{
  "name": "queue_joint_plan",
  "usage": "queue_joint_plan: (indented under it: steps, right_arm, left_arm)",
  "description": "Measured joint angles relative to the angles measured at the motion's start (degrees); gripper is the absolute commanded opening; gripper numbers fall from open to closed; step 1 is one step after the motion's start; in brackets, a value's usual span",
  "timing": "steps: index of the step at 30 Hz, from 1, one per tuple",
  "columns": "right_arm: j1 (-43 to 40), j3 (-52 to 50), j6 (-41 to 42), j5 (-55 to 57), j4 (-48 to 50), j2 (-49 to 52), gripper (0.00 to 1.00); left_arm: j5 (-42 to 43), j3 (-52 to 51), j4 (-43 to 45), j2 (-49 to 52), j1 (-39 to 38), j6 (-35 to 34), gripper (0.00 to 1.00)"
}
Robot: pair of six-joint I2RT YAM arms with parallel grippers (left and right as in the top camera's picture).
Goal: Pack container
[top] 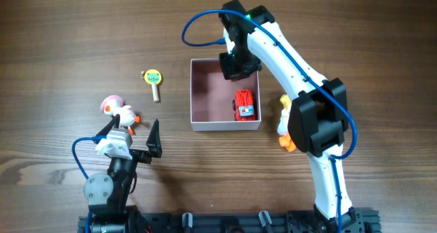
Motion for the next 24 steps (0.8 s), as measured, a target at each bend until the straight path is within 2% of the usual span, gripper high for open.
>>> queue_joint_plan:
  steps: [11, 24]
  right_arm:
    - [0.00, 0.00, -4.15, -4.90, -4.59, 0.00, 0.04]
    - [0.00, 0.00, -2.80, 2.29, -6.45, 0.00, 0.04]
  left_arm:
    - [0.00, 0.00, 0.00, 0.00, 0.00, 0.00, 1.00]
    - [0.00, 0.00, 0.00, 0.00, 0.00, 0.00, 1.00]
